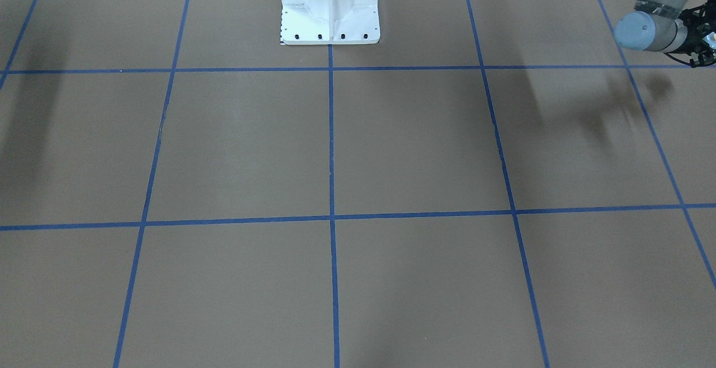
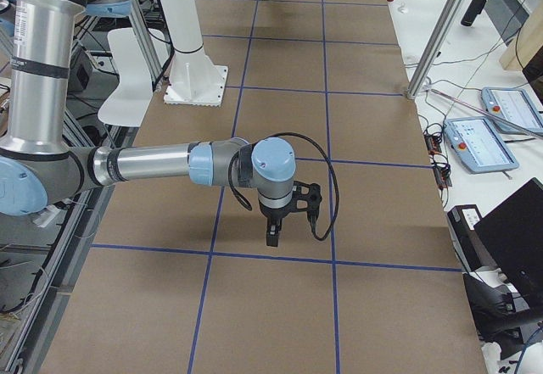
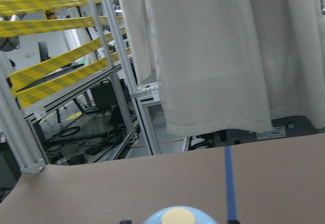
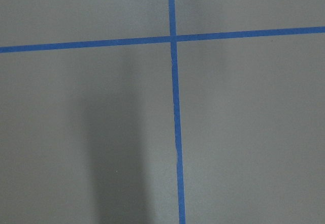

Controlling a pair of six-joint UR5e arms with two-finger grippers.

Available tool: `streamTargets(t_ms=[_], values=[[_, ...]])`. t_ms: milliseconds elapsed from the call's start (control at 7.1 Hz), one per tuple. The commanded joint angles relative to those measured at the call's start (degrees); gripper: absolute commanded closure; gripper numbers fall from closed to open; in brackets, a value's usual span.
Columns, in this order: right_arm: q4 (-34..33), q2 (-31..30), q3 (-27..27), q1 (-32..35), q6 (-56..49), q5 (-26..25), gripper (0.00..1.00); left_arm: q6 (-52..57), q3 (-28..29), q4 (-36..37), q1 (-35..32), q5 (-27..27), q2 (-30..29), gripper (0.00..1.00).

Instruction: Place and press bell with both arms

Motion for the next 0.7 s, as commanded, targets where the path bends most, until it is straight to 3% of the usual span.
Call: streamTargets(t_ms=[0, 282, 563], values=[[0.0, 0.1, 0.0, -0.1, 0.3, 0.0, 0.0, 17.0, -1.7, -1.1, -9.1, 8.8, -9.6, 1.0], [0.1, 0.2, -0.3, -0.1, 0.3, -0.1, 0.0, 32.4, -1.7, -4.0, -14.7, 9.3, -18.4, 1.0], [0.1, 0.2, -0.5, -0.1, 0.4, -0.1, 0.0, 46.0, -1.7, -7.2, -15.5, 9.3, -25.5, 1.0]])
